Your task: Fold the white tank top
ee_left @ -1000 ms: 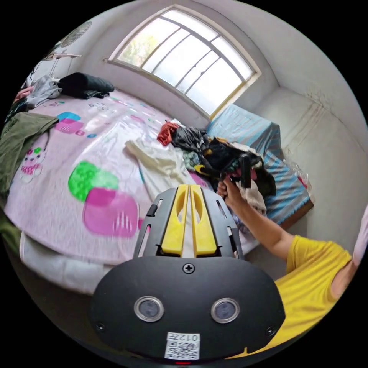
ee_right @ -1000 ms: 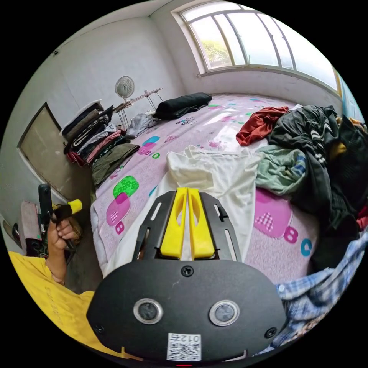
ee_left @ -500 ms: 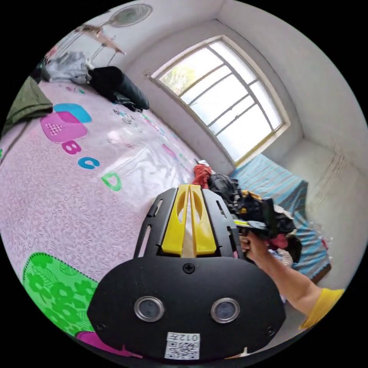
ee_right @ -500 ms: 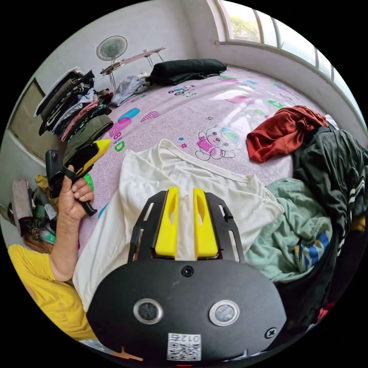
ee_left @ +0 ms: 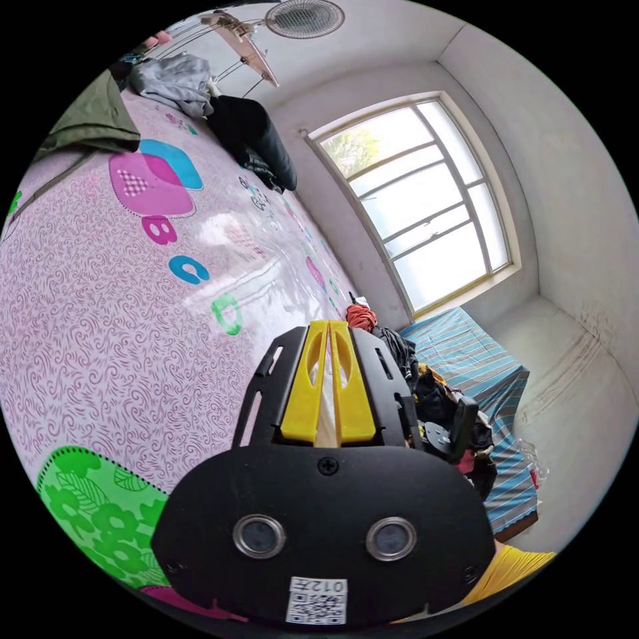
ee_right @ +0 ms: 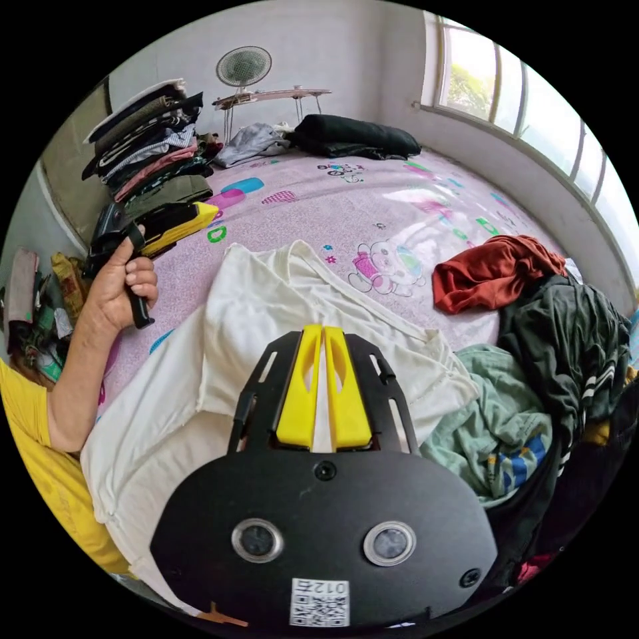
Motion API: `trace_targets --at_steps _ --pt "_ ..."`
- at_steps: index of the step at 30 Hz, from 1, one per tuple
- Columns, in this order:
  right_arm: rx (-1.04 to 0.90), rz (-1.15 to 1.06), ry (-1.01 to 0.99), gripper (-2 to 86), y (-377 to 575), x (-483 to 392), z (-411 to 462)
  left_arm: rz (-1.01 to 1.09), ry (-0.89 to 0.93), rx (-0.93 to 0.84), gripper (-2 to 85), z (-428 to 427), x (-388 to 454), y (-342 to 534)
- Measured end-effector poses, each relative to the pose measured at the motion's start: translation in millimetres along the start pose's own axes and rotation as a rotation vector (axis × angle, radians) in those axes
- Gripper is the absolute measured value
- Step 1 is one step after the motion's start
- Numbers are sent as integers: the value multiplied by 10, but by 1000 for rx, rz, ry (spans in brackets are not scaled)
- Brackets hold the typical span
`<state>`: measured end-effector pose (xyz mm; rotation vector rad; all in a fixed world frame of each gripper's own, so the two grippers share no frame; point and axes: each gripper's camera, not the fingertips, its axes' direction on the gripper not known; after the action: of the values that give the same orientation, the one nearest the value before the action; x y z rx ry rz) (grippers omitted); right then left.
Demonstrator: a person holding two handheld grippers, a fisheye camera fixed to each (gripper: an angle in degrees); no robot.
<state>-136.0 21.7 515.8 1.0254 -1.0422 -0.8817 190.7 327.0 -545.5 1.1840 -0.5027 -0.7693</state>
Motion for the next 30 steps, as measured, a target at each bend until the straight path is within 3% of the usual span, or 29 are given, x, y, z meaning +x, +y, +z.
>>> trace_targets --at_steps 4,9,13,19,23,26,30 --pt "44 106 -42 4 -150 334 -98 7 4 -27 6 146 -106 170" --pt "-79 220 0 4 -220 576 158 19 5 -88 5 365 -202 347" --pt "11 271 21 4 -247 643 90 40 -8 -98 6 495 -238 513" --pt "-108 297 -2 9 -411 755 265 75 11 -234 6 875 -284 723" --pt "-8 328 46 18 -443 852 69 130 -15 -246 6 958 -214 849" --pt "129 181 49 20 -575 675 -107 109 -99 -135 6 763 -287 936" --pt "80 -30 -113 24 -1025 397 85 1 -60 -90 5 704 -584 1078"
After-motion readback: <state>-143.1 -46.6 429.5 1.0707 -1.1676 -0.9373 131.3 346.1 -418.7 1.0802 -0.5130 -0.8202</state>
